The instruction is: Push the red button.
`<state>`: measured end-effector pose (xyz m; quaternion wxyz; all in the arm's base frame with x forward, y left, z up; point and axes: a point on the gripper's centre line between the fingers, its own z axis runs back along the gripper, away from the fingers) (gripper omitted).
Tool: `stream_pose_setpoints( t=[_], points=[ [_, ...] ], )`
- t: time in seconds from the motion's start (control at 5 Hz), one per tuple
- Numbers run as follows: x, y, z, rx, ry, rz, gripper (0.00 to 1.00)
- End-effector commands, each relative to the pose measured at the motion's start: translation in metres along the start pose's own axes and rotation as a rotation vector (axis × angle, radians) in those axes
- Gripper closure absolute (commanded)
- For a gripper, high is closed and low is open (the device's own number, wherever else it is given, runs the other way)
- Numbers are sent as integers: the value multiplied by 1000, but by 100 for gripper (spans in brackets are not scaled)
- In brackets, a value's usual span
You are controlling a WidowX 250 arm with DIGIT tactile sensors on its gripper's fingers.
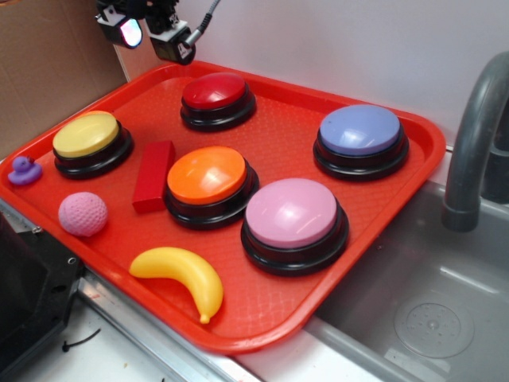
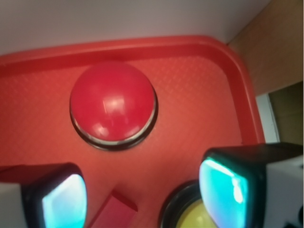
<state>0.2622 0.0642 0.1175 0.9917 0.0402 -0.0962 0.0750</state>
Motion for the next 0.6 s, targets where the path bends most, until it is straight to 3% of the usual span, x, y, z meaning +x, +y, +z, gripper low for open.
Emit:
stream_pose_setpoints(
  t=[0.0, 0.4],
  points=[
    [11, -1, 33, 22, -98, -8, 0],
    [7, -2, 45, 19, -104, 13, 0]
  ],
)
